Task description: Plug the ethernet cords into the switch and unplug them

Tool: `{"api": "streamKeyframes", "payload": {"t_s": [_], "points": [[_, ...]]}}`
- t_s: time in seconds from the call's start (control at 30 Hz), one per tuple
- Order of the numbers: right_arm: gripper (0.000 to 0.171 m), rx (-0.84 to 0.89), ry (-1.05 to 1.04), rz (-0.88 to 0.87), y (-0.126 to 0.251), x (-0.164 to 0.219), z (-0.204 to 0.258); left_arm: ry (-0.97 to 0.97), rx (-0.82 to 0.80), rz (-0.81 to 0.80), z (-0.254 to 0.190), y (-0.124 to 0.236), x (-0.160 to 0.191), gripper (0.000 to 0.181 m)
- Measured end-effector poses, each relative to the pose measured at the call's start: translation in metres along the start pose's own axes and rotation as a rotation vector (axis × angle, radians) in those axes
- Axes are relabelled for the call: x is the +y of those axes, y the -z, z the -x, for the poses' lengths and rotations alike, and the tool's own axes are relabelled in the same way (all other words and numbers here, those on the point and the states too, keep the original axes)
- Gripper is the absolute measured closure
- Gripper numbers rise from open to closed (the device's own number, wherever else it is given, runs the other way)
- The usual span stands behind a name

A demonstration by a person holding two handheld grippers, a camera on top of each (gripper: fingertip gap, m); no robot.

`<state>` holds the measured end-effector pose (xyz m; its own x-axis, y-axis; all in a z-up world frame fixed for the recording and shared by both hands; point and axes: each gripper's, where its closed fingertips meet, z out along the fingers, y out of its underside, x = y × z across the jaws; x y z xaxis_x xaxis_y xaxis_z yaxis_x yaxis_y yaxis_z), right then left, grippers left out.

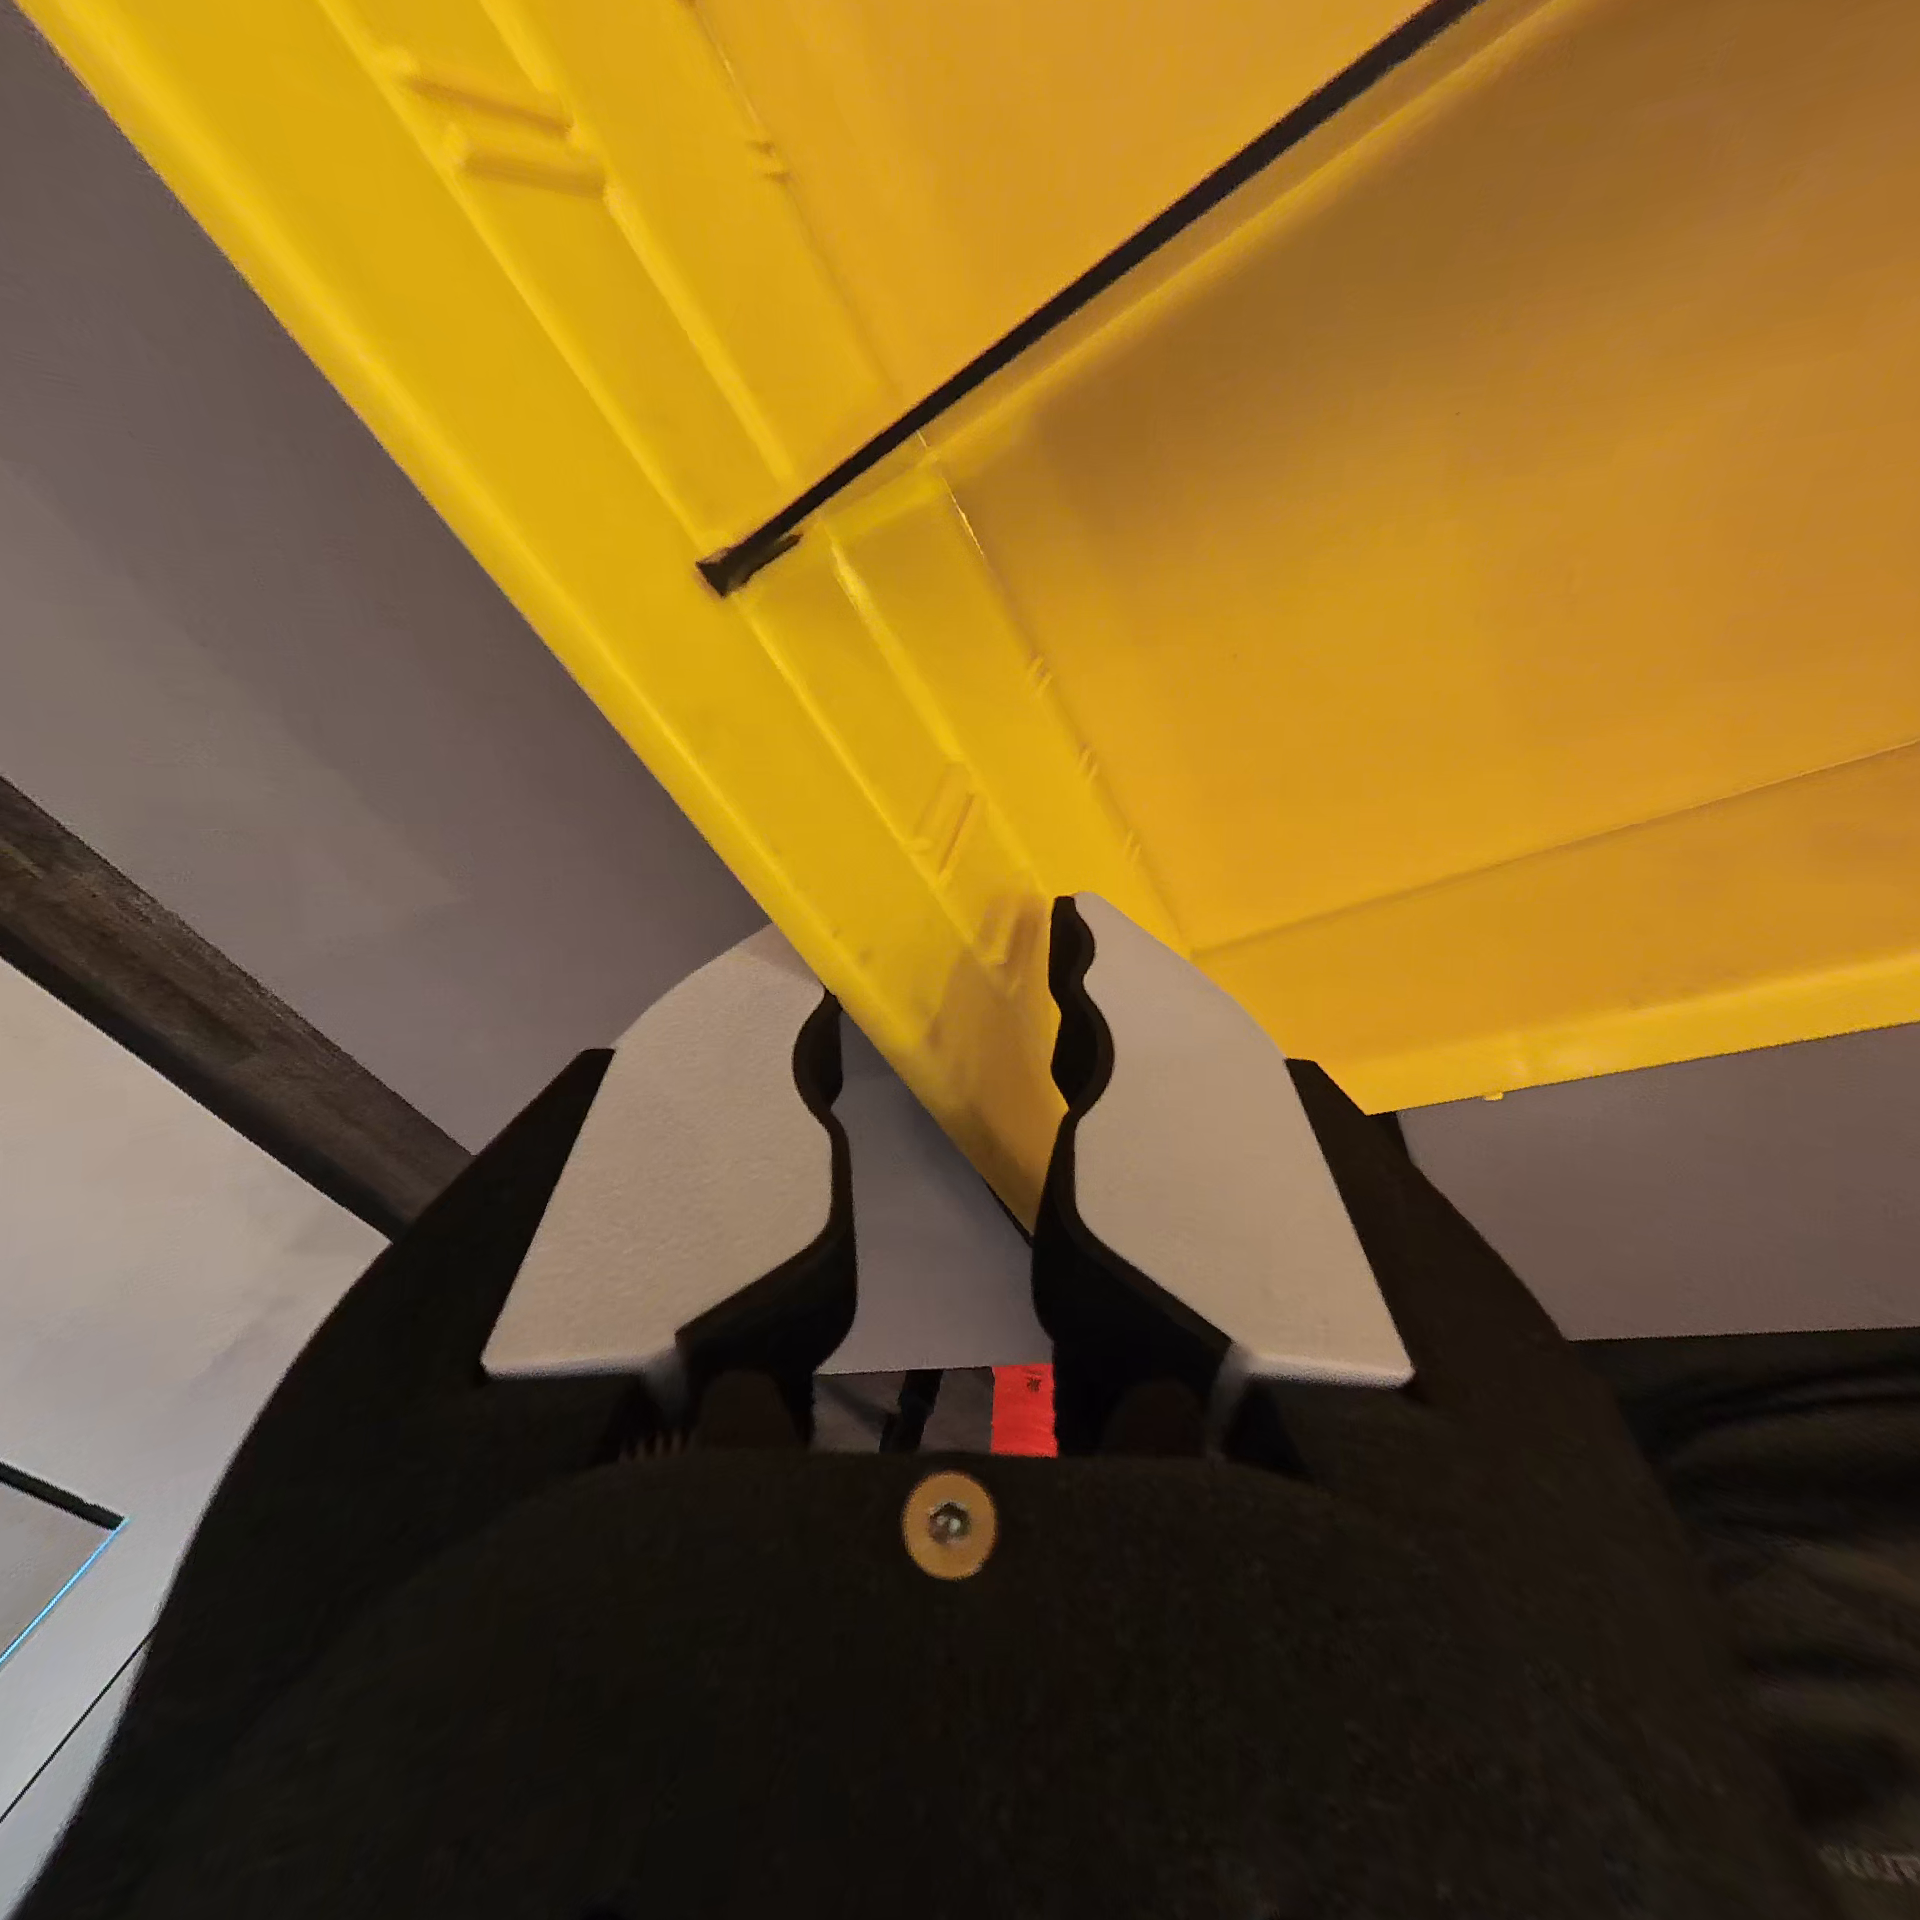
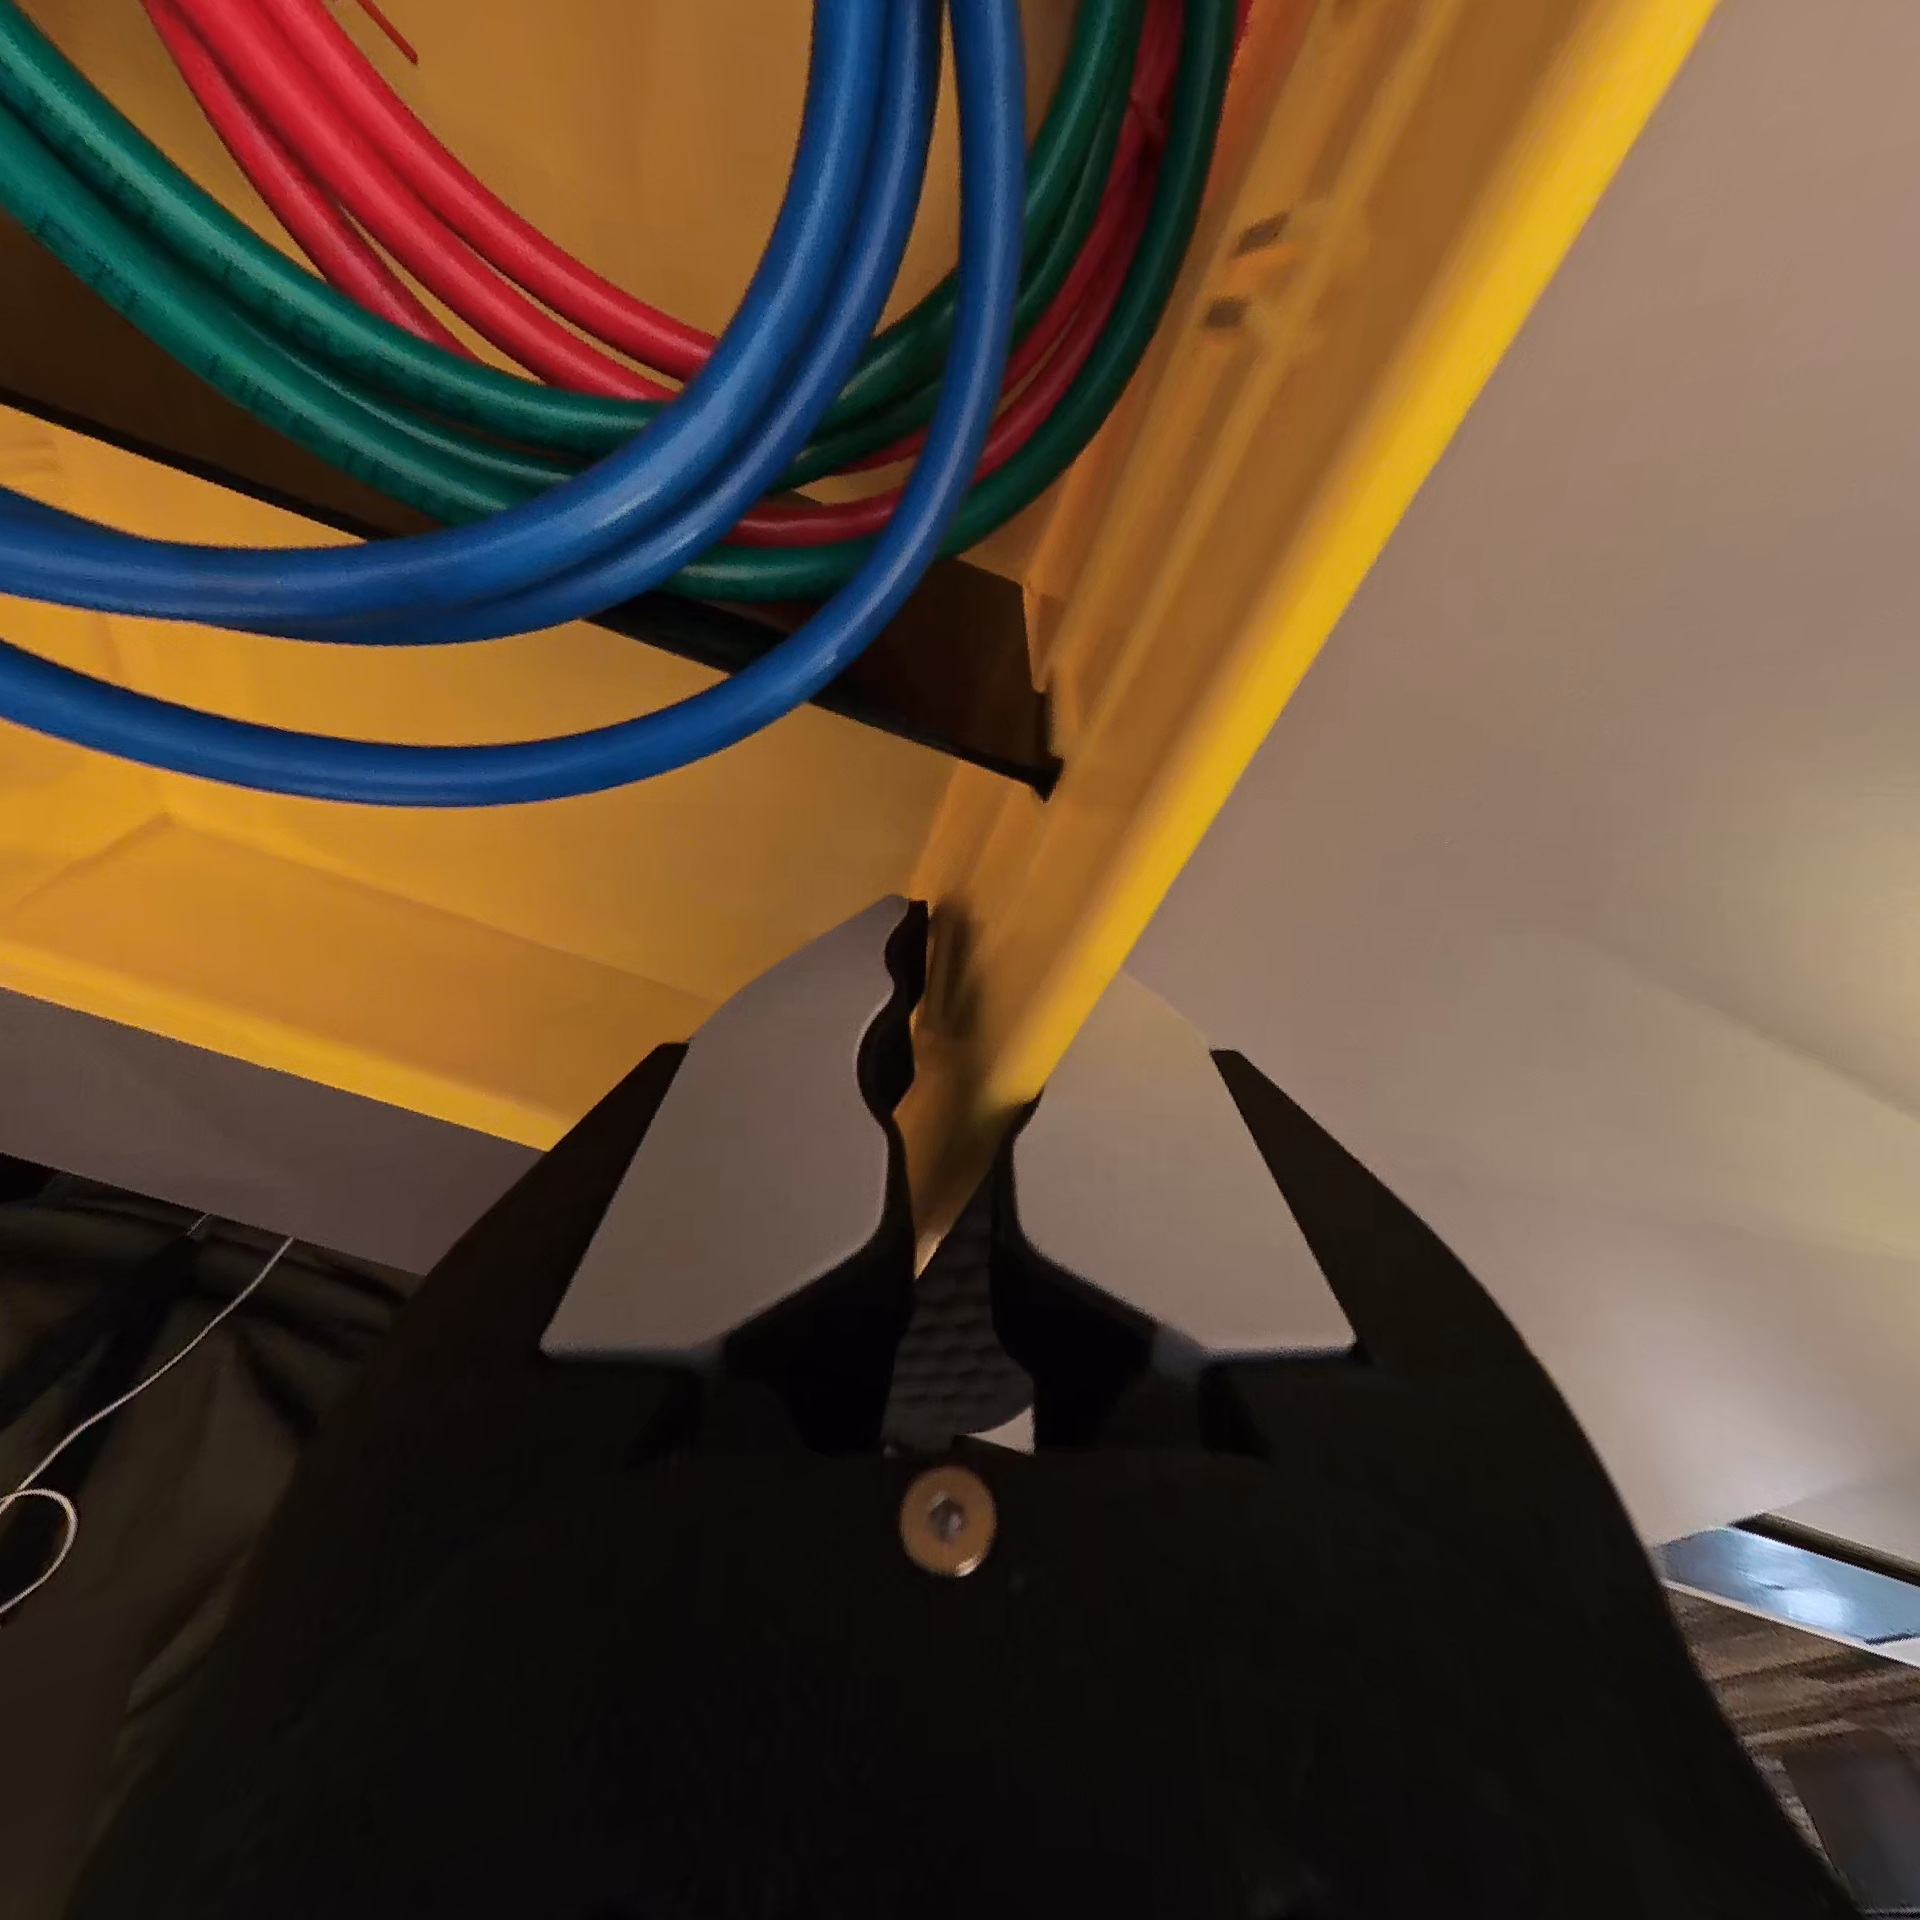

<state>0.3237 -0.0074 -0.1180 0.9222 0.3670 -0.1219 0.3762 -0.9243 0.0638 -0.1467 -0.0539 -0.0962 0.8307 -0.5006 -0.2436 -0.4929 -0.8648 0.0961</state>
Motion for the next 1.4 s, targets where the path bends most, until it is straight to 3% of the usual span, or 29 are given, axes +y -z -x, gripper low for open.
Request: {"api": "streamKeyframes", "payload": {"t_s": [0.43, 0.7, 0.8, 0.93, 1.03, 1.13, 1.4], "points": [[0.149, 0.097, 0.033, -0.021, 0.005, -0.004, 0.002, -0.068, 0.022, -0.047, -0.012, 0.01, 0.001, 0.134], [0.136, 0.28, -0.023, -0.222, 0.058, 0.004, 0.001, -0.098, 0.019, -0.194, -0.013, 0.04, 0.007, 0.13], [0.137, 0.335, 0.013, -0.42, 0.092, 0.002, 0.036, -0.092, 0.016, -0.299, -0.009, 0.059, 0.01, 0.13], [0.141, 0.207, 0.225, -0.676, 0.109, -0.017, 0.144, -0.075, -0.001, -0.454, 0.001, 0.085, 0.009, 0.13], [0.141, 0.163, 0.357, -0.645, 0.089, -0.029, 0.212, -0.045, -0.021, -0.578, 0.01, 0.105, 0.001, 0.133], [0.141, 0.15, 0.359, -0.558, 0.062, -0.05, 0.246, -0.025, -0.014, -0.677, 0.013, 0.121, -0.006, 0.134], [0.14, 0.131, 0.141, -0.422, 0.024, -0.082, 0.246, -0.07, 0.02, -0.738, 0.01, 0.13, 0.001, 0.134]]}}
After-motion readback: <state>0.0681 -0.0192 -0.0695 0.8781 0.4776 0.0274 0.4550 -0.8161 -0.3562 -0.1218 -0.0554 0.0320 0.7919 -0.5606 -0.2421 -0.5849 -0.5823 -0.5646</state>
